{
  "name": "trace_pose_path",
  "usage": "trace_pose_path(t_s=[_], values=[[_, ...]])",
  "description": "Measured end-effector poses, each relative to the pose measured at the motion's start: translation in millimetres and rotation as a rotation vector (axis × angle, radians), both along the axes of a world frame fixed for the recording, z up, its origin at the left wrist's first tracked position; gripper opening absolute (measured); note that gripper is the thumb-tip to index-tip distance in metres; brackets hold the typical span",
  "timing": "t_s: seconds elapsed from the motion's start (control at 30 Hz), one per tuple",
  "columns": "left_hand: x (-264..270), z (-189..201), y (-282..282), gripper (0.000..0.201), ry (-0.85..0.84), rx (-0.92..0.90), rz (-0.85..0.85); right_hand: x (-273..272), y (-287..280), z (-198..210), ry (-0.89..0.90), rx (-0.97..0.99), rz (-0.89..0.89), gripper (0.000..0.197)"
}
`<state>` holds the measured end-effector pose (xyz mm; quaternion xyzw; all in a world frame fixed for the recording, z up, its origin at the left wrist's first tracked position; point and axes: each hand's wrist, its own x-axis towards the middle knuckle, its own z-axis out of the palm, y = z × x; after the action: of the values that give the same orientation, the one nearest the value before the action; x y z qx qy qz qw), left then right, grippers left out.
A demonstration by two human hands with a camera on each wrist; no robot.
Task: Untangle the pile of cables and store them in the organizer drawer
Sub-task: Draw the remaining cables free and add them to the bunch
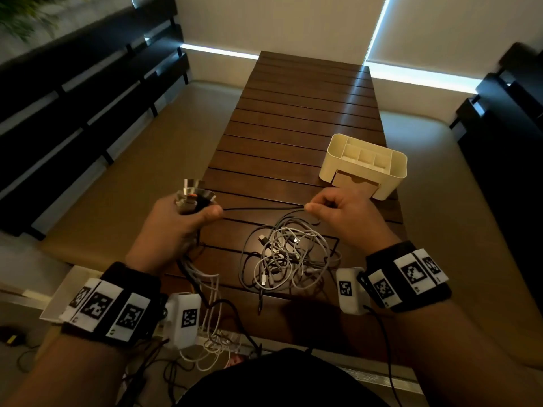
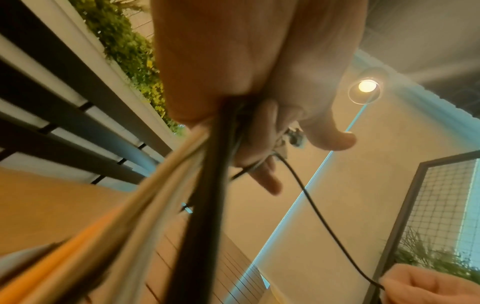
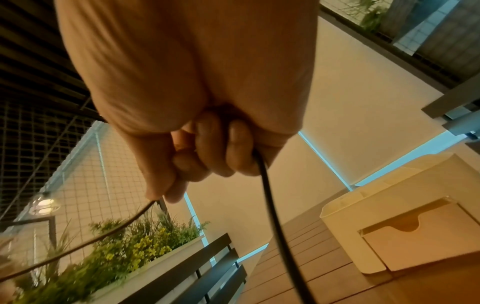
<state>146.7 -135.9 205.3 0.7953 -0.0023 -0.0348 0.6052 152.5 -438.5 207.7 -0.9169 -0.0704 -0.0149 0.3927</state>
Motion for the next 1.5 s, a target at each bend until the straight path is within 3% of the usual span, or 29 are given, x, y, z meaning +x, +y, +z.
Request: trace_pose_path(t_s=[0.1,0.17,0.33,0.43,0.53,0.6,0.73,0.9,1.07,1.13,1.2,1.33,1.5], values=[[4,6,4,0.050,-0.134,0.113,0.248,-1,1,-1,0.040,-0.108,0.062,0.012],[3,16,5,0.050,-0.209,0.196,0.281,-1,6,-1,0.046,-0.175,0.111,0.013],[-9,26,-34,0.043,-0.124,0.130,0.032,-3,26,8,0.030,-0.140,0.230,0.012],[-20,19,-58,0.039,-0.043,0.109,-0.125,-2,36,13,-0.065,-0.110,0.285,0.010],[-28,16,-66,0.014,0.020,0.030,-0.221,-1,39,16,-0.129,-0.060,0.290,0.009],[-28,15,-64,0.013,0.057,-0.014,-0.182,-2,38,15,-0.115,-0.046,0.278,0.009],[-21,19,-48,0.008,0.004,0.094,-0.127,-6,32,13,-0.014,-0.022,0.269,0.011],[-10,28,-4,0.008,-0.055,0.091,0.025,-2,-7,19,0.035,0.071,0.046,0.013],[-2,15,-1,0.010,0.041,0.167,-0.017,6,-8,11,0.001,0.060,-0.023,0.010],[-1,9,1,0.014,0.159,0.222,-0.102,5,-7,7,0.020,0.012,-0.008,0.013],[1,5,7,0.014,0.187,0.226,-0.072,3,-8,2,0.100,-0.102,0.007,0.013],[2,15,5,0.006,0.015,0.275,0.153,-1,1,1,0.163,-0.242,0.096,0.015],[-11,17,-51,0.008,-0.048,0.178,-0.067,-4,29,12,0.089,-0.175,0.243,0.015]])
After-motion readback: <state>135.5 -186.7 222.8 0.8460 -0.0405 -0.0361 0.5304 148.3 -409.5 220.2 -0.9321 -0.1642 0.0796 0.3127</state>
